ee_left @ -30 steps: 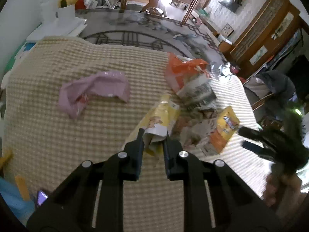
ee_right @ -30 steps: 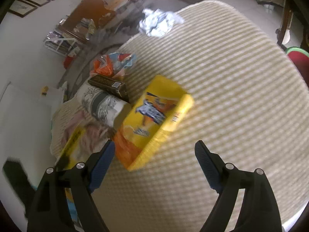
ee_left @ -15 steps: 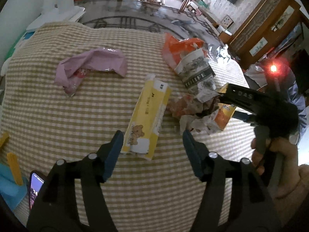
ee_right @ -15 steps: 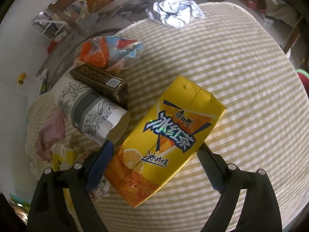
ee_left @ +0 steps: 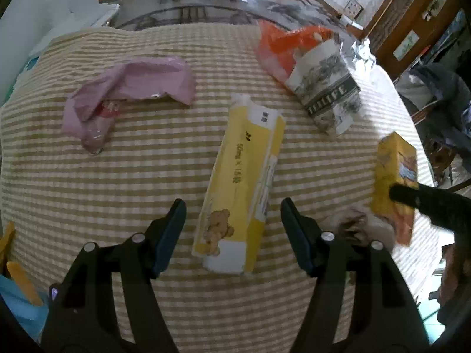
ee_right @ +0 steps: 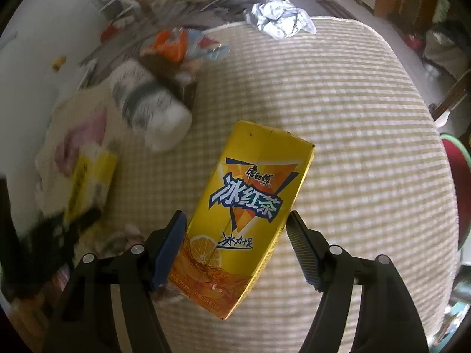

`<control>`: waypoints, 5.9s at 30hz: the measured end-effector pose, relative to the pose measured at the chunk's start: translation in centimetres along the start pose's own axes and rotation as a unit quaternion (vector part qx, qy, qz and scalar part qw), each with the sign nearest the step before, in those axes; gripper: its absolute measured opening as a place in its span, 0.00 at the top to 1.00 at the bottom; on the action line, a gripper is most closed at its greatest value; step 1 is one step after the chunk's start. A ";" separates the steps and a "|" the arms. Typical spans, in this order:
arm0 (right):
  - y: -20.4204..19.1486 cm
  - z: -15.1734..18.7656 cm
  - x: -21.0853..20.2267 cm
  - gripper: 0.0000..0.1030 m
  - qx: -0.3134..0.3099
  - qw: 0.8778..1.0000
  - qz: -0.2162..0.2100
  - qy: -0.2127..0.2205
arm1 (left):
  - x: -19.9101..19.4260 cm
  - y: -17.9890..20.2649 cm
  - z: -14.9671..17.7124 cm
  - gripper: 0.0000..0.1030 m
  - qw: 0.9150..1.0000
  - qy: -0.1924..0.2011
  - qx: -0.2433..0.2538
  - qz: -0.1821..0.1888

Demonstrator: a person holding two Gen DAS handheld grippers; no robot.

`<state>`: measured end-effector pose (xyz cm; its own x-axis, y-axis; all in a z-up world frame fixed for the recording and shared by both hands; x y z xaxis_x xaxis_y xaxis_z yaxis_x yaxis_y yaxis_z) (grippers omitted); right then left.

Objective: Collect trash
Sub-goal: 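Grasp the yellow tissue pack with the left tool while the right tool grasps the yellow iced-tea carton, then carry the tissue pack and iced-tea carton to the red bin, then open both tools over the red bin to drop both items, then move both open tools back over the trash on the table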

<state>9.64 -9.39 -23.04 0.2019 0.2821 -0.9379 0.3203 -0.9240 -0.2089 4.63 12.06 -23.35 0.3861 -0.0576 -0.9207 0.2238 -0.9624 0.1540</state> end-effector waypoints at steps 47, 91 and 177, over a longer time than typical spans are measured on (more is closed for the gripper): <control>5.1 1.7 -9.2 0.34 0.087 0.986 -0.083 0.114 | -12.0 9.8 -2.4 0.59 0.982 0.156 0.034 0.096; 18.3 0.1 -10.8 0.34 0.129 0.980 -0.100 0.117 | -8.3 20.7 -2.2 0.59 0.988 0.122 0.038 0.084; 19.0 0.8 -11.4 0.25 0.108 0.985 -0.041 0.129 | -4.9 19.5 -3.0 0.27 0.994 0.093 0.024 0.047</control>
<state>12.70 -30.35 -16.51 0.4213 0.3882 -0.8196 0.1458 -0.9210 -0.3613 9.78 -5.64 -14.73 0.5632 -0.1020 -0.8200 0.1378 -0.9668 0.2150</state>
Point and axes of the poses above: each gripper's, at about its wrist camera, not at the fingertips, and x roughly the way its jaws point, y to its right, z to its underside, the point moved 4 cm from there along x, roughly the way its jaws point, and after that the axes turned 2 degrees about -x, right-handed, at the moved point
